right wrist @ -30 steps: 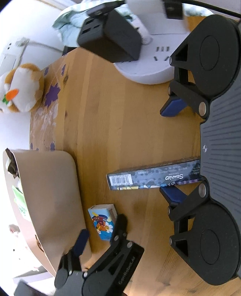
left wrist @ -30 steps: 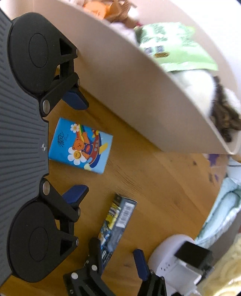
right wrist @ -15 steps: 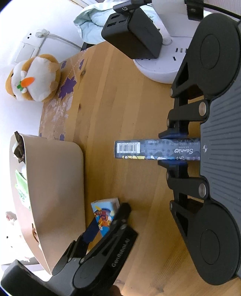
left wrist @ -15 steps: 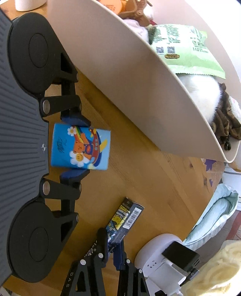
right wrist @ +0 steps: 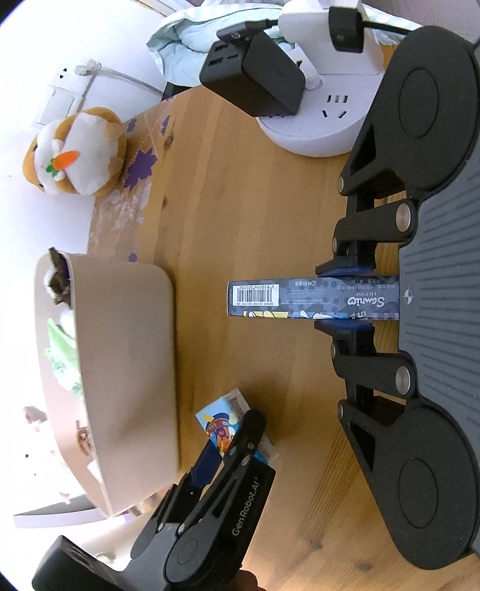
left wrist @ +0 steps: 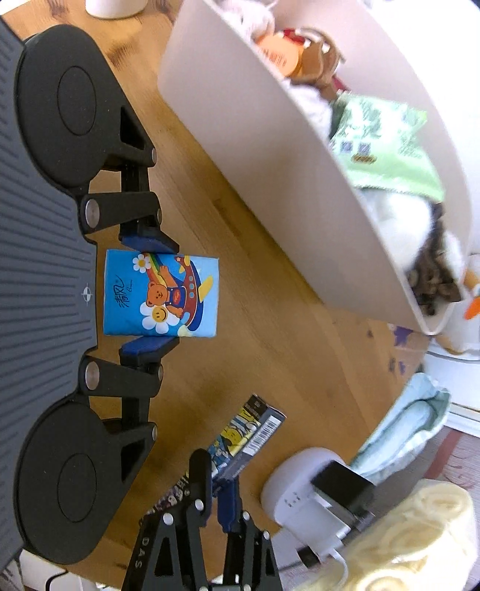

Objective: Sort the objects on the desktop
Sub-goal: 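Carry the tissue pack and snack box into the basket and release both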

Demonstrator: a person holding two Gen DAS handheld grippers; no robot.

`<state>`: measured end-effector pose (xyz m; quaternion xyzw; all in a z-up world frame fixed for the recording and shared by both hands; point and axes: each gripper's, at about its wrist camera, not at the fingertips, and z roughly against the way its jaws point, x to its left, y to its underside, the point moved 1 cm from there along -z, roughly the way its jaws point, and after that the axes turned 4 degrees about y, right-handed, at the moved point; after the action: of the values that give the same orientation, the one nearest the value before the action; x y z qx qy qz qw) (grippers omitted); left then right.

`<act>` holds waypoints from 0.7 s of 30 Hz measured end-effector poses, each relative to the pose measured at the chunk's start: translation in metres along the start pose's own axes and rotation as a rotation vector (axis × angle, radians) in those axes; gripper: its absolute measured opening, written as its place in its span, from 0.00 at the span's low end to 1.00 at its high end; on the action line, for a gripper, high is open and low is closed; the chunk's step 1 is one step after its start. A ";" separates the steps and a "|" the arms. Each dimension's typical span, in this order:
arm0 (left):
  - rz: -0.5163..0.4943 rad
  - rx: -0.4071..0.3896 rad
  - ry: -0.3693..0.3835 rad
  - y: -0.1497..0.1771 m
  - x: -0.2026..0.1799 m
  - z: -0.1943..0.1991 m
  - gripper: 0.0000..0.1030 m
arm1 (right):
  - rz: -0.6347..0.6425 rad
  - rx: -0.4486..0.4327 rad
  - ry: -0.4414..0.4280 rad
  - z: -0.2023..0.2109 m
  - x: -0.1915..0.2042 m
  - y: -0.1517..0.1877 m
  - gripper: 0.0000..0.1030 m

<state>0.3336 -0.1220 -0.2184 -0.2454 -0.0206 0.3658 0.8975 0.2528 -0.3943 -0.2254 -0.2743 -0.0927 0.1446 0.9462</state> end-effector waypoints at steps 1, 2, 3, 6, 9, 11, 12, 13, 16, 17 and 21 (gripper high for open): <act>-0.003 -0.010 0.001 0.001 0.001 0.008 0.45 | 0.003 -0.005 -0.002 0.003 0.001 -0.001 0.20; -0.007 -0.021 0.001 0.000 0.001 0.015 0.45 | 0.006 -0.009 -0.005 0.006 0.002 -0.002 0.20; -0.010 -0.033 0.000 0.000 0.002 0.023 0.45 | 0.011 -0.014 -0.008 0.009 0.002 -0.004 0.20; -0.003 -0.072 0.007 -0.002 0.007 0.044 0.45 | 0.023 -0.042 -0.014 0.022 0.003 -0.013 0.20; -0.012 -0.112 -0.004 -0.005 0.012 0.066 0.45 | 0.034 -0.079 -0.017 0.035 0.001 -0.025 0.20; -0.014 -0.137 -0.013 -0.009 0.017 0.080 0.45 | 0.043 -0.103 -0.017 0.043 -0.002 -0.034 0.20; -0.015 -0.151 -0.017 -0.011 0.019 0.087 0.45 | 0.049 -0.114 -0.015 0.046 -0.003 -0.039 0.20; -0.014 -0.162 -0.018 -0.013 0.022 0.094 0.45 | 0.058 -0.126 -0.009 0.050 -0.003 -0.044 0.20; -0.013 -0.196 -0.035 -0.021 0.033 0.112 0.45 | 0.072 -0.162 0.004 0.059 -0.004 -0.060 0.21; -0.013 -0.208 -0.042 -0.025 0.035 0.116 0.45 | 0.072 -0.175 0.006 0.061 -0.004 -0.067 0.21; -0.007 -0.245 -0.073 -0.040 0.047 0.127 0.45 | 0.085 -0.231 0.015 0.069 -0.004 -0.099 0.21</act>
<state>0.3667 -0.0608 -0.0955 -0.3396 -0.0984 0.3659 0.8609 0.2530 -0.4413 -0.1143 -0.3863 -0.0897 0.1708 0.9020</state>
